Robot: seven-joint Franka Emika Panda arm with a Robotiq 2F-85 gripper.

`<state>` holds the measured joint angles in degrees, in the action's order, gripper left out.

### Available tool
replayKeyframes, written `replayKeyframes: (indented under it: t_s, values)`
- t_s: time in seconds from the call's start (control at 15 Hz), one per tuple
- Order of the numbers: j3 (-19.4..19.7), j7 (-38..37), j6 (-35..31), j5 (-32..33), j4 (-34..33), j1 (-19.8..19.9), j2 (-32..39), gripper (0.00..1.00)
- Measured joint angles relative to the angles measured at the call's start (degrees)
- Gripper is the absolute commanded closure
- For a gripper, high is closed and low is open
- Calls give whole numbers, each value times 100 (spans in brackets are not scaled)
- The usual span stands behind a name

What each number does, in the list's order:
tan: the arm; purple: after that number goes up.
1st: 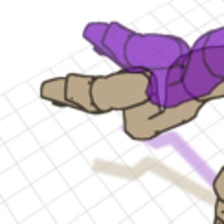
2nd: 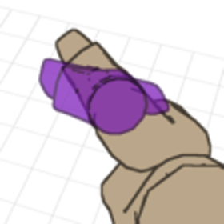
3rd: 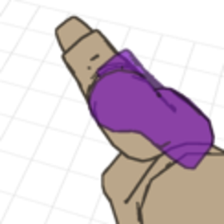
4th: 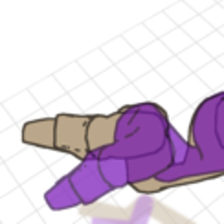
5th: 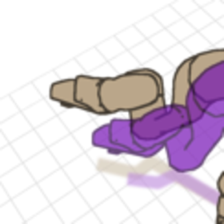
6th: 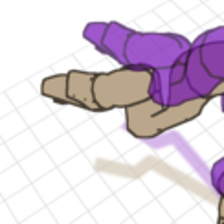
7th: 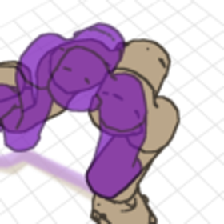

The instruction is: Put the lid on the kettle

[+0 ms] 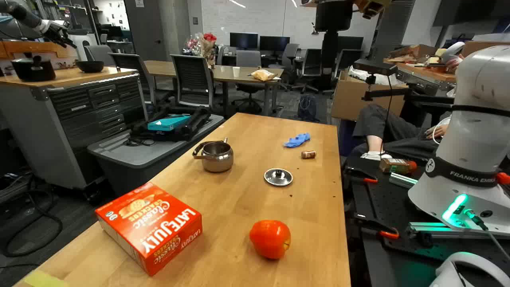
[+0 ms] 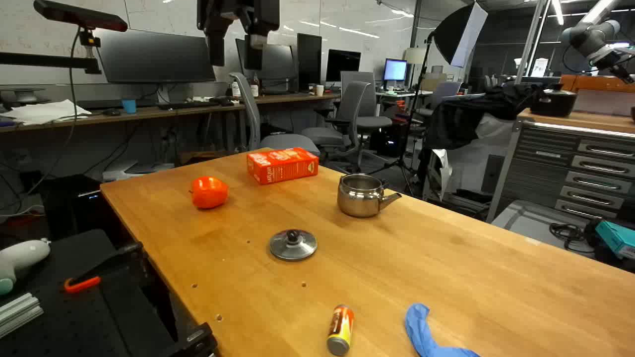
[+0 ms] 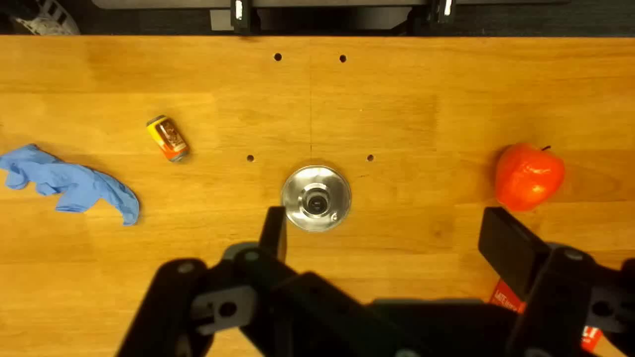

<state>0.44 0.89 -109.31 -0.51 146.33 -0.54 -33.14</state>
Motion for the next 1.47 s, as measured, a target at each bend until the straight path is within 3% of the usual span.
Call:
replayKeyframes:
  t_s: [1.47]
  values:
    - [1,-151,-210,-98,-13,0,48,0]
